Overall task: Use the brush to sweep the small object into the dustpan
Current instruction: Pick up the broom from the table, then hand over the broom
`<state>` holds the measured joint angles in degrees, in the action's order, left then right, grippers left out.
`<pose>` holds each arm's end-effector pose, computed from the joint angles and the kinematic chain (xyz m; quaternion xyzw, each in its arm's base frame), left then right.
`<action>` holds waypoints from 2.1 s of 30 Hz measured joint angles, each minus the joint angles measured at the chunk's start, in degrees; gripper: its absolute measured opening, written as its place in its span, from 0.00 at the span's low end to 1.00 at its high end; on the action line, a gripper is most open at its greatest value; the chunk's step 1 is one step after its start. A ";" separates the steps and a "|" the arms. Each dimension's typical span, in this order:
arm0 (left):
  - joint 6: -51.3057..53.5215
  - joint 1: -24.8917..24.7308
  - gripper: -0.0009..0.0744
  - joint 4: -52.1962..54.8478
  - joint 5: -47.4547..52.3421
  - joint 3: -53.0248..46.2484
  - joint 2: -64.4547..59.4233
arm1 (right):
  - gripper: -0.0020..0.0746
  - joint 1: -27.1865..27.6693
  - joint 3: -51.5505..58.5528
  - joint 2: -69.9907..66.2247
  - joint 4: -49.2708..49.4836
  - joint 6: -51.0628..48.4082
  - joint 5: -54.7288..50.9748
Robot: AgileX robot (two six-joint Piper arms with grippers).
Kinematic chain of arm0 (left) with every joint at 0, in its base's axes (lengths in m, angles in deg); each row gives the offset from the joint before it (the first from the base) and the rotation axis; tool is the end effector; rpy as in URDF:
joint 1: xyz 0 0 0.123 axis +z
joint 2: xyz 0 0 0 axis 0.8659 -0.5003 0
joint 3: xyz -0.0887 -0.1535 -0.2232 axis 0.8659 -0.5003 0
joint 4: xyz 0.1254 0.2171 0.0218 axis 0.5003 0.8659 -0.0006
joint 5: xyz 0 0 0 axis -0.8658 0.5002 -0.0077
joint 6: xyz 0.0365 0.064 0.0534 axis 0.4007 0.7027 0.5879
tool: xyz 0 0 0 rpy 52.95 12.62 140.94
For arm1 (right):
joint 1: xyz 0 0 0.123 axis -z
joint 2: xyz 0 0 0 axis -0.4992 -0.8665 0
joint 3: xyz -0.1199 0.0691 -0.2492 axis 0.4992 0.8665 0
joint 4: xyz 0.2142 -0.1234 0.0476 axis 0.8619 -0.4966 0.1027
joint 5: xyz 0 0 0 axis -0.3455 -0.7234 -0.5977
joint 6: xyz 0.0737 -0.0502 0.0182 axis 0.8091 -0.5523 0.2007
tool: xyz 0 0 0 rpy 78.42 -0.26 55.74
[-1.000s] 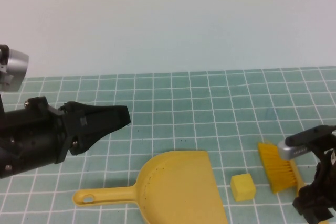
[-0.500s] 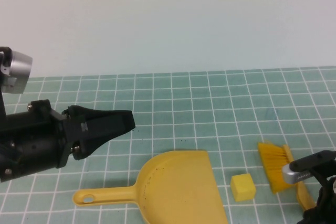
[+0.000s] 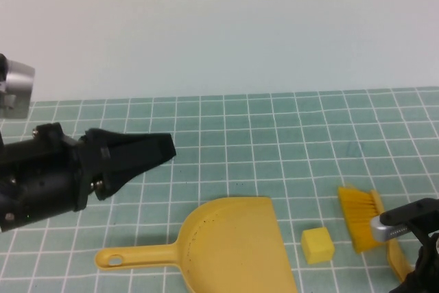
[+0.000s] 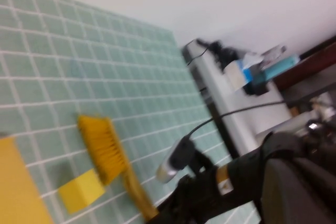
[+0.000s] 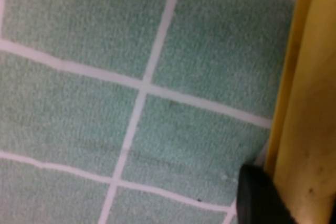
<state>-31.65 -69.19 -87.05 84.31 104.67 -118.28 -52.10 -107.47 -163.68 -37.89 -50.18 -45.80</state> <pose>0.1809 -0.0981 0.3299 0.0213 0.7707 -0.5342 0.3467 0.2239 0.0902 0.1311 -0.1771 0.9841 -0.0032 0.0098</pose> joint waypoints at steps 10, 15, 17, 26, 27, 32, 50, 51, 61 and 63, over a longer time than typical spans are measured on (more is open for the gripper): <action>-3.36 0.00 0.01 -6.51 8.45 0.09 -3.45 | 0.30 0.00 -3.48 7.65 0.00 1.03 -6.93; -6.92 0.00 0.01 -7.03 14.93 0.09 -8.88 | 0.30 0.00 -9.69 13.78 4.70 -5.27 -14.73; -7.26 0.00 0.01 -8.35 17.35 0.09 -11.29 | 0.30 -0.10 -12.21 15.87 8.53 -7.79 -18.79; -5.15 -1.24 0.01 -11.67 19.56 0.35 -21.50 | 0.28 -5.09 -18.28 20.80 15.24 -11.03 -25.51; -4.40 -2.16 0.01 -11.67 19.64 0.72 -22.59 | 0.28 -5.97 -18.43 20.80 15.24 -10.90 -25.75; -1.45 -6.75 0.02 -11.78 19.22 3.80 -26.87 | 0.28 -10.96 -18.96 20.80 15.24 -9.52 -26.11; -5.97 -10.27 0.83 -12.03 9.06 7.68 -32.96 | 0.28 -12.60 -18.96 20.80 13.90 -7.98 -29.51; -5.97 -11.03 0.83 -12.03 8.76 8.31 -33.38 | 0.28 -12.60 -18.96 20.80 13.93 -8.08 -29.51; -5.97 -16.44 0.83 -12.04 3.79 15.59 -37.85 | 0.28 -12.60 -18.96 20.80 13.93 -8.21 -28.89; -6.23 -17.28 0.83 -12.04 3.61 17.08 -39.27 | 0.28 -12.60 -18.96 20.80 14.03 -8.21 -28.89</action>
<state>-37.88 -86.47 -99.08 87.92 121.75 -157.55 -64.71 -126.43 -142.88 -23.86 -58.38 -74.70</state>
